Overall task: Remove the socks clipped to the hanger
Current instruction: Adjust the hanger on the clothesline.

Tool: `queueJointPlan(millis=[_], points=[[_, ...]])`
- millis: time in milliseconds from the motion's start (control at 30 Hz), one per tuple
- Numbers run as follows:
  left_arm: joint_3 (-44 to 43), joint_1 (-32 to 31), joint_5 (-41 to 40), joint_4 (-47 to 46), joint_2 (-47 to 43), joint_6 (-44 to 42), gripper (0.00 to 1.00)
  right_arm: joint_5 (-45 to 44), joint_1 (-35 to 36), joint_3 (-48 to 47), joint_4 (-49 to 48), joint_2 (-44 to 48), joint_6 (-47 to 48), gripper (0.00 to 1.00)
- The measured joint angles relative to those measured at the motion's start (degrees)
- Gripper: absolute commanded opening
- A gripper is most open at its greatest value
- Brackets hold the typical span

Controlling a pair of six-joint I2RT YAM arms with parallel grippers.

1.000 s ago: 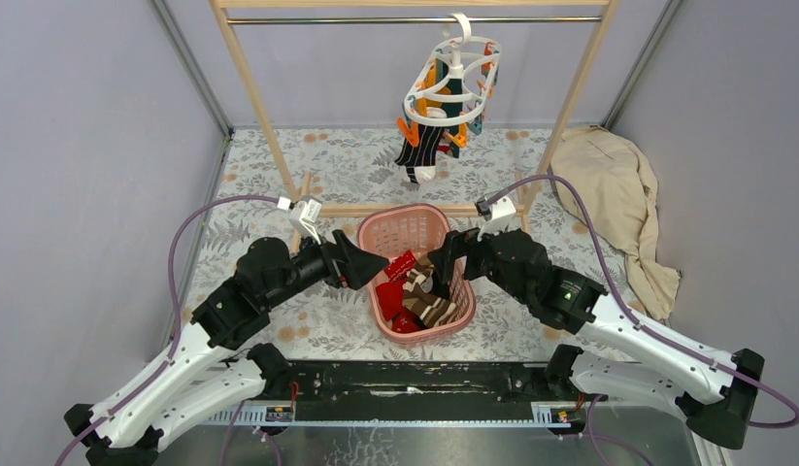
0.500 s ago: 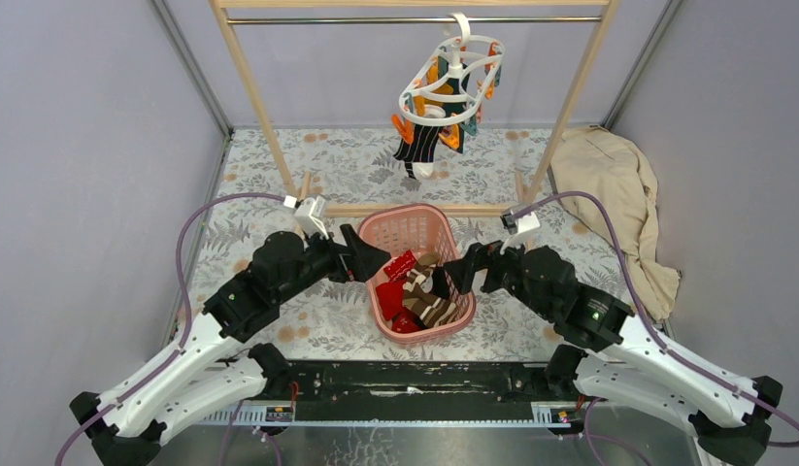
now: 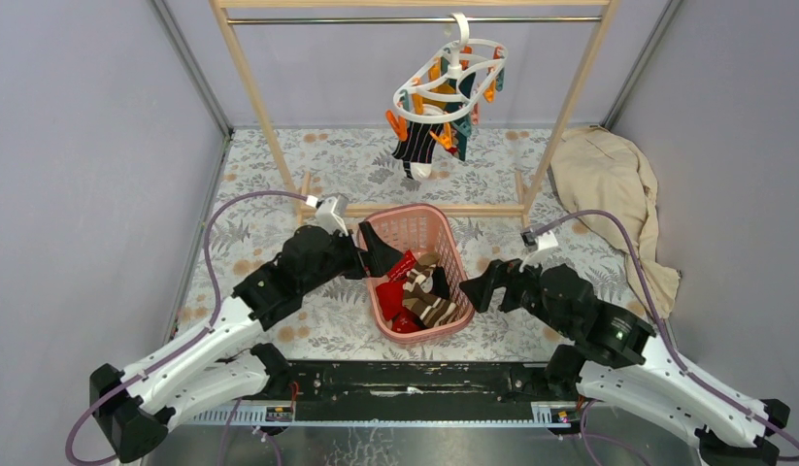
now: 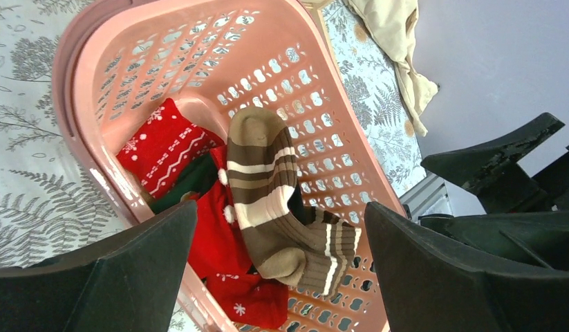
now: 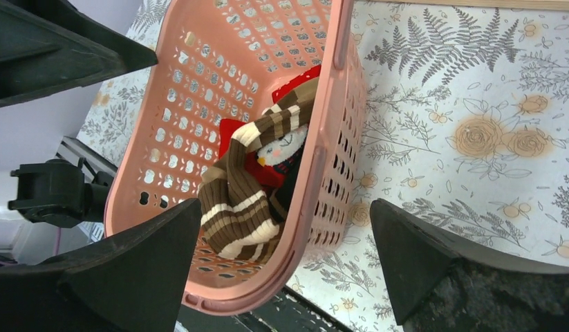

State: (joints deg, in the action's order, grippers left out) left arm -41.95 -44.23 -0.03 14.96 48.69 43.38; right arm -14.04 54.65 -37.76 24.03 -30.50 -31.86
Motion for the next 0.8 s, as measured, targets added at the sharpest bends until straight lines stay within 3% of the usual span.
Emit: queueJointPlan(millis=[333,567,667,800], points=[[4.2,-0.1,2.4,-7.7,1.4,4.0,0.99,-2.8,0.0,0.6,7.5,5.4,-2.2,1.00],[5.7,-0.5,3.1,-8.9,-2.8,4.7,0.99,-9.1,0.0,0.4,6.2,8.9,0.7,0.85],[6.2,-0.7,3.1,-8.9,-3.9,4.6,0.99,-10.7,0.0,0.1,1.9,6.5,3.8,0.82],[6.2,-0.7,3.3,-8.9,-4.5,4.2,0.99,-11.4,0.0,-5.1,-3.2,-4.7,8.4,0.77]])
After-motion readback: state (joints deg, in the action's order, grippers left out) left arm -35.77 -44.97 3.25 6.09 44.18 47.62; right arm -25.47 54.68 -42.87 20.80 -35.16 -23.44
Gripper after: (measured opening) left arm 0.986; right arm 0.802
